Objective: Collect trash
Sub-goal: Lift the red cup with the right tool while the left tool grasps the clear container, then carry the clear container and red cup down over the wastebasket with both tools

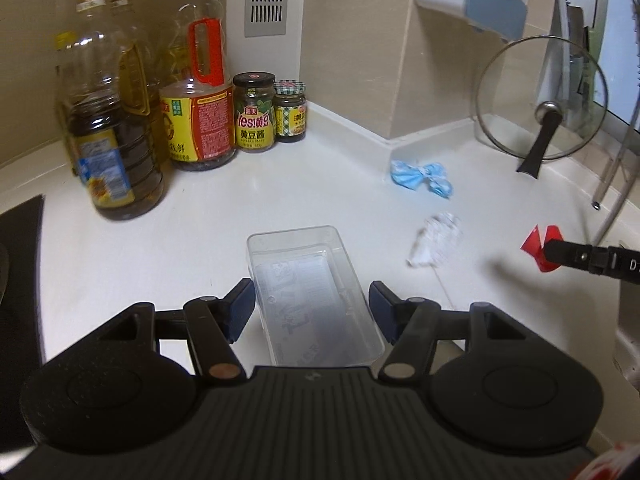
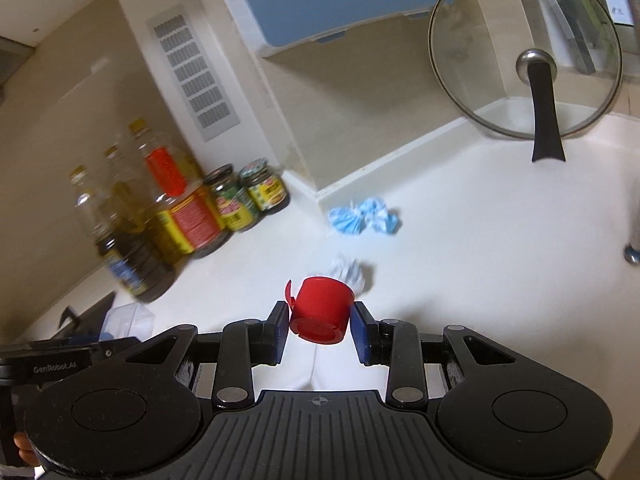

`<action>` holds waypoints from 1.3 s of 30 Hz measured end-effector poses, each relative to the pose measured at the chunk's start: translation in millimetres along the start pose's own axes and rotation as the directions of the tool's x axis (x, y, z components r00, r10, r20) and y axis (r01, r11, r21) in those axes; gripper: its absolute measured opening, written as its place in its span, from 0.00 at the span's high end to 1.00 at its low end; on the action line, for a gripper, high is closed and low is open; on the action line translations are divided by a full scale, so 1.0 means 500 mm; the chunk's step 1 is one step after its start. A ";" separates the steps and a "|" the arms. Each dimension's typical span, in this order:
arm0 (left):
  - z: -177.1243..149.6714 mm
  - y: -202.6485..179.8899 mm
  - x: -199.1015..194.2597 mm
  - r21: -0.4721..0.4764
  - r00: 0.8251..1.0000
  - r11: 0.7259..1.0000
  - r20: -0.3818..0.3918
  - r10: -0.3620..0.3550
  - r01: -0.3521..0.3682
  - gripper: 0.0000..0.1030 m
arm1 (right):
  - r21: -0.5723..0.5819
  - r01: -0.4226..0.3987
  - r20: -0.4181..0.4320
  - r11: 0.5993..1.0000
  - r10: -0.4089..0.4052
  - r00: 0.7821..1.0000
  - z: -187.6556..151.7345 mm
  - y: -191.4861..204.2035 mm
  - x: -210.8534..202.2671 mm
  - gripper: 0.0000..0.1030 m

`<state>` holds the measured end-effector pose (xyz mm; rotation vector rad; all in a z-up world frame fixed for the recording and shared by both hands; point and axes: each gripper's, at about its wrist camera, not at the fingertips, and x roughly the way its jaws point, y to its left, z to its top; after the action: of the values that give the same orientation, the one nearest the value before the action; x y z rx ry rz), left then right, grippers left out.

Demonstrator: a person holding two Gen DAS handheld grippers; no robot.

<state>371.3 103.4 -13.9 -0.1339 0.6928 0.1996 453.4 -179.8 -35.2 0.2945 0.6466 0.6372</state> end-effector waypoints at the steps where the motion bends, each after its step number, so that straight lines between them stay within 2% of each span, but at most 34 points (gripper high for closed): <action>1: -0.012 -0.006 -0.016 -0.002 1.000 1.000 -0.001 0.000 0.000 0.42 | -0.001 -0.009 -0.006 1.000 0.009 1.000 -0.010 0.001 -0.015 0.67; 10: -0.111 -0.065 -0.141 -0.054 1.000 0.998 0.006 -0.010 0.010 0.42 | -0.013 -0.087 -0.064 0.996 0.086 0.994 -0.094 0.012 -0.132 0.67; 17: -0.194 -0.103 -0.201 -0.107 1.000 0.994 -0.014 -0.011 0.009 0.42 | -0.034 -0.131 -0.142 0.991 0.125 0.982 -0.169 0.023 -0.176 0.67; 26: -0.309 -0.140 -0.208 -0.152 0.995 0.988 -0.095 0.005 -0.019 0.42 | -0.080 -0.150 -0.273 0.985 0.123 0.954 -0.277 0.027 -0.167 0.67; 30: -0.354 -0.146 -0.201 -0.173 0.990 0.984 -0.140 0.010 -0.034 0.42 | -0.127 -0.142 -0.315 0.982 0.096 0.944 -0.318 0.025 -0.155 0.67; 39: -0.418 -0.148 -0.171 -0.184 0.974 0.982 -0.225 0.009 -0.051 0.42 | -0.162 -0.128 -0.394 0.979 0.055 0.918 -0.390 0.011 -0.117 0.67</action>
<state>194.6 -19.8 -113.8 -0.3315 0.9003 0.2824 290.0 -200.6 -154.9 0.0215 0.9506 0.8512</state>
